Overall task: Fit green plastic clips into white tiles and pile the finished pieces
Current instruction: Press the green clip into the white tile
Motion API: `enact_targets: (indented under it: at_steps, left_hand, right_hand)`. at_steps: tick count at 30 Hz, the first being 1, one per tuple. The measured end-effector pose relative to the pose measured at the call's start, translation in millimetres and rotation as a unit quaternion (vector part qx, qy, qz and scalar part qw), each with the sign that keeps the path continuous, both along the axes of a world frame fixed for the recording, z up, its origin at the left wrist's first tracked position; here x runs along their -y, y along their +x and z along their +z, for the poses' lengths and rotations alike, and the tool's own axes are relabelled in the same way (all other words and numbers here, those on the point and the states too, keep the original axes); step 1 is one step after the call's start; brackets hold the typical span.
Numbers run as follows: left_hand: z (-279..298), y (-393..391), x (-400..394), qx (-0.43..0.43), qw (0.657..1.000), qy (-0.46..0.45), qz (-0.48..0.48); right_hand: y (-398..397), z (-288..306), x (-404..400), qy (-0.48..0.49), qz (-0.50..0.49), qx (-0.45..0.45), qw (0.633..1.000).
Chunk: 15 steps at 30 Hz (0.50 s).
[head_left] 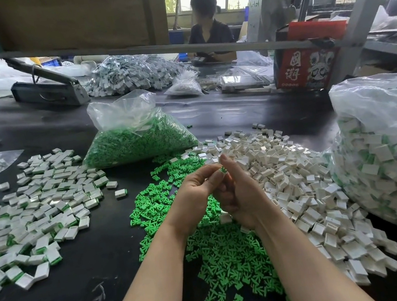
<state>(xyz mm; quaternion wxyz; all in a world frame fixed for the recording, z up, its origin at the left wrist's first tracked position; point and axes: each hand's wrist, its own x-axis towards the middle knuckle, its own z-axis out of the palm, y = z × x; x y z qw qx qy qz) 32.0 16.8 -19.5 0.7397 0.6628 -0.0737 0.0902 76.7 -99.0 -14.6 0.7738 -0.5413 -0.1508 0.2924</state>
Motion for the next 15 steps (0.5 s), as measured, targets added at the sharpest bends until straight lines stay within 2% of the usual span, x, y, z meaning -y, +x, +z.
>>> enact_targets:
  at_steps: [15]
  left_hand:
    - [-0.8, 0.4, -1.1, -0.002, 1.000, -0.004, 0.001]
  right_hand:
    - [1.5, -2.3, 0.4, -0.009, 0.009, 0.015, 1.000]
